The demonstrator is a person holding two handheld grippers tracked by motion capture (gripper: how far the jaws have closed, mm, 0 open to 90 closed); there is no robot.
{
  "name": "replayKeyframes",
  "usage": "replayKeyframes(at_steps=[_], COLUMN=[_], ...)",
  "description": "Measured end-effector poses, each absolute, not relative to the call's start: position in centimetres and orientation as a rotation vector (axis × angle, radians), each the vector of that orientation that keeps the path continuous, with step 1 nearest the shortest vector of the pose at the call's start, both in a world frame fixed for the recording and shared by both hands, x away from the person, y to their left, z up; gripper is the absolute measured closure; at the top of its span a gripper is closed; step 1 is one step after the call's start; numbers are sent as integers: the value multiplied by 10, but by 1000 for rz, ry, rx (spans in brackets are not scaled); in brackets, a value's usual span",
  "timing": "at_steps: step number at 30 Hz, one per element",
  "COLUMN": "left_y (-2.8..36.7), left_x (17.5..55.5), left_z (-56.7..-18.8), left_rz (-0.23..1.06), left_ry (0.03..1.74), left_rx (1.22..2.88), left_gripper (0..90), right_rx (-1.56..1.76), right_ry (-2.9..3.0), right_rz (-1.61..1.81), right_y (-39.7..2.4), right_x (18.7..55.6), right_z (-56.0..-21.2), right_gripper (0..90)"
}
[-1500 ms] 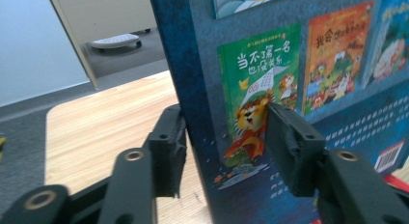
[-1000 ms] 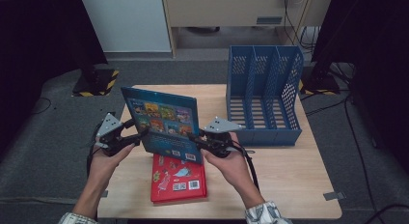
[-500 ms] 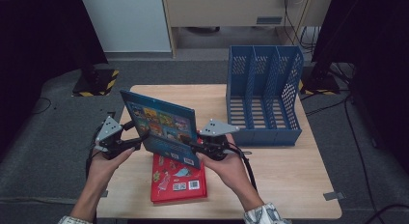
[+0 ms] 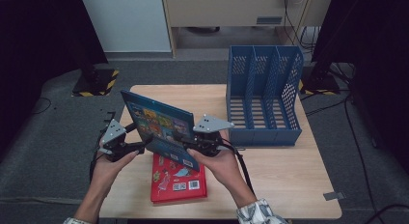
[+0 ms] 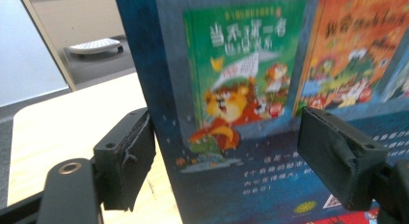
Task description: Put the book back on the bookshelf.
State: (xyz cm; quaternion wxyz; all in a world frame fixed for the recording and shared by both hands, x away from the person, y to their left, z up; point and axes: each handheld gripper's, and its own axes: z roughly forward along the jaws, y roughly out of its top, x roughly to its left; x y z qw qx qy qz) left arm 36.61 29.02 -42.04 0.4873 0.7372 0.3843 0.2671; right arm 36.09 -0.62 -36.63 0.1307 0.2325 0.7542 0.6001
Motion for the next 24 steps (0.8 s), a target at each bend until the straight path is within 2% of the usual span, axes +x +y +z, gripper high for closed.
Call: replayKeyframes(at_steps=[24], left_y=[288], left_x=[364], left_z=[-424], left_rz=[645], left_ry=[956], left_rx=[1776], left_gripper=[196], right_rx=[653], right_ry=[2142], right_rz=[1775], right_y=[8], right_x=[368], right_z=[-356], right_gripper=[715])
